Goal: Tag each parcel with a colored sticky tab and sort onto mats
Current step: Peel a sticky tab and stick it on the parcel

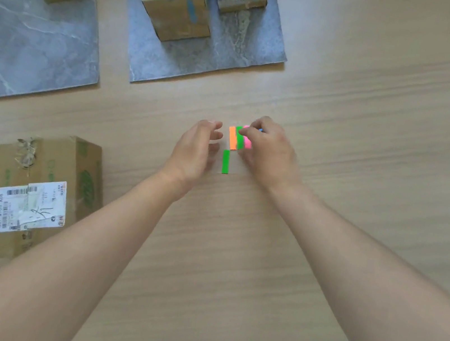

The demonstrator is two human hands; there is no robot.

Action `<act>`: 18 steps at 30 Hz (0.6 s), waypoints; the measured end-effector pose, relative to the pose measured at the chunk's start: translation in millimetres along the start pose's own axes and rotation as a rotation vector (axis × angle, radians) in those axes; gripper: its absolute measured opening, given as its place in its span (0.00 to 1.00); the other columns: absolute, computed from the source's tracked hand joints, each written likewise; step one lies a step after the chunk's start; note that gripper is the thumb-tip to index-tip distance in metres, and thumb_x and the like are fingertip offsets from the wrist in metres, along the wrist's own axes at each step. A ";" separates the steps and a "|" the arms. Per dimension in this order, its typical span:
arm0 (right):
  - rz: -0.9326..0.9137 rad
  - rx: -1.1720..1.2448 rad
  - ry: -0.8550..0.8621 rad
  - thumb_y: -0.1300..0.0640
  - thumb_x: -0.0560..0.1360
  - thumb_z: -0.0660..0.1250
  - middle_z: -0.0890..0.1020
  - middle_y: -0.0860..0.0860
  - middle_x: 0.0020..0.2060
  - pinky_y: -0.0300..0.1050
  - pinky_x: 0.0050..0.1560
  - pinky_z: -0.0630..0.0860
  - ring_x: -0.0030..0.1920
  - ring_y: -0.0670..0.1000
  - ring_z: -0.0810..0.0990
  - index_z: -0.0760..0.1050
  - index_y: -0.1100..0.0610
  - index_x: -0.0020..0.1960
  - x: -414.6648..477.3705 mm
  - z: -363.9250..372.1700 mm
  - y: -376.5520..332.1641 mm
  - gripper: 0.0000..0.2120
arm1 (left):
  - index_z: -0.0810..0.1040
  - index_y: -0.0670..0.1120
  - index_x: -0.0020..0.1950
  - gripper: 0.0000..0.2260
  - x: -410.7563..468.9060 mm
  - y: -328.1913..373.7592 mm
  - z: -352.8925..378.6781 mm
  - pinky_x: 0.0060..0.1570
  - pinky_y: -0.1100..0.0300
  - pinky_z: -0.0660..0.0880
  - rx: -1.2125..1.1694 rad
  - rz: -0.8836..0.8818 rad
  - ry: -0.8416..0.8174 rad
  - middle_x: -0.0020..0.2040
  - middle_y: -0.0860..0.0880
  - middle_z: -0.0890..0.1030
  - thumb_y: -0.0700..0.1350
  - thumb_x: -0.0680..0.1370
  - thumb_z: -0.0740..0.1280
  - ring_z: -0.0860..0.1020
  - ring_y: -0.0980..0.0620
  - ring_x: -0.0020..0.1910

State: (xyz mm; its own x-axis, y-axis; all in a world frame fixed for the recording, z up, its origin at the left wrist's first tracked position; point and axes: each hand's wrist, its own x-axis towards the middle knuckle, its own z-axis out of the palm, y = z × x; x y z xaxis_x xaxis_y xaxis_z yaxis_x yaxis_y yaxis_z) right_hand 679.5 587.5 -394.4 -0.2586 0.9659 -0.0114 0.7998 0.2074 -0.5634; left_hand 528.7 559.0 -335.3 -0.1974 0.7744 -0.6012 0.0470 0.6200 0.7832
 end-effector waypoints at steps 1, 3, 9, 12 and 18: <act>-0.014 -0.049 -0.078 0.63 0.68 0.77 0.79 0.57 0.51 0.49 0.43 0.75 0.52 0.61 0.79 0.83 0.60 0.53 7.7 -4.1 3.1 0.14 | 0.78 0.49 0.63 0.17 2.6 -2.7 -0.3 0.59 0.52 0.75 0.022 0.021 -0.001 0.60 0.47 0.80 0.55 0.82 0.56 0.79 0.48 0.59; -0.015 -0.106 -0.219 0.60 0.70 0.77 0.78 0.56 0.54 0.50 0.48 0.74 0.56 0.59 0.77 0.83 0.61 0.54 21.3 -10.6 8.6 0.13 | 0.79 0.52 0.57 0.13 7.6 -8.8 -1.7 0.59 0.52 0.75 0.110 0.111 -0.014 0.57 0.48 0.81 0.53 0.80 0.58 0.80 0.48 0.56; -0.135 -0.096 -0.285 0.59 0.73 0.75 0.81 0.58 0.52 0.54 0.48 0.77 0.51 0.62 0.80 0.86 0.61 0.51 34.7 -15.0 25.1 0.08 | 0.83 0.41 0.57 0.14 17.8 -30.4 -8.6 0.54 0.54 0.77 0.767 0.550 -0.052 0.55 0.45 0.81 0.41 0.75 0.63 0.80 0.47 0.52; -0.177 -0.071 -0.248 0.60 0.74 0.73 0.83 0.58 0.49 0.52 0.44 0.77 0.49 0.62 0.82 0.86 0.61 0.48 31.9 -13.1 34.2 0.06 | 0.84 0.41 0.57 0.17 21.9 -37.3 -6.7 0.51 0.50 0.80 0.963 0.601 -0.112 0.58 0.43 0.81 0.44 0.74 0.62 0.81 0.41 0.53; -0.275 -0.077 -0.199 0.62 0.73 0.72 0.79 0.56 0.44 0.55 0.36 0.79 0.43 0.62 0.80 0.83 0.57 0.45 31.3 -11.4 36.3 0.02 | 0.79 0.42 0.65 0.25 19.2 -34.4 1.3 0.53 0.49 0.78 1.206 0.636 -0.226 0.62 0.39 0.79 0.49 0.72 0.57 0.79 0.37 0.54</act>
State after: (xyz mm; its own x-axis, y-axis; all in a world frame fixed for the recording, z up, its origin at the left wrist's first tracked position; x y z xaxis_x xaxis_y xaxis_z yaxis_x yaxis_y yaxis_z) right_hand 706.6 627.1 -405.8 -0.5648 0.8246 -0.0327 0.7219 0.4744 -0.5038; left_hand 524.6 552.7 -374.0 0.3334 0.8941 -0.2991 0.9013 -0.2093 0.3793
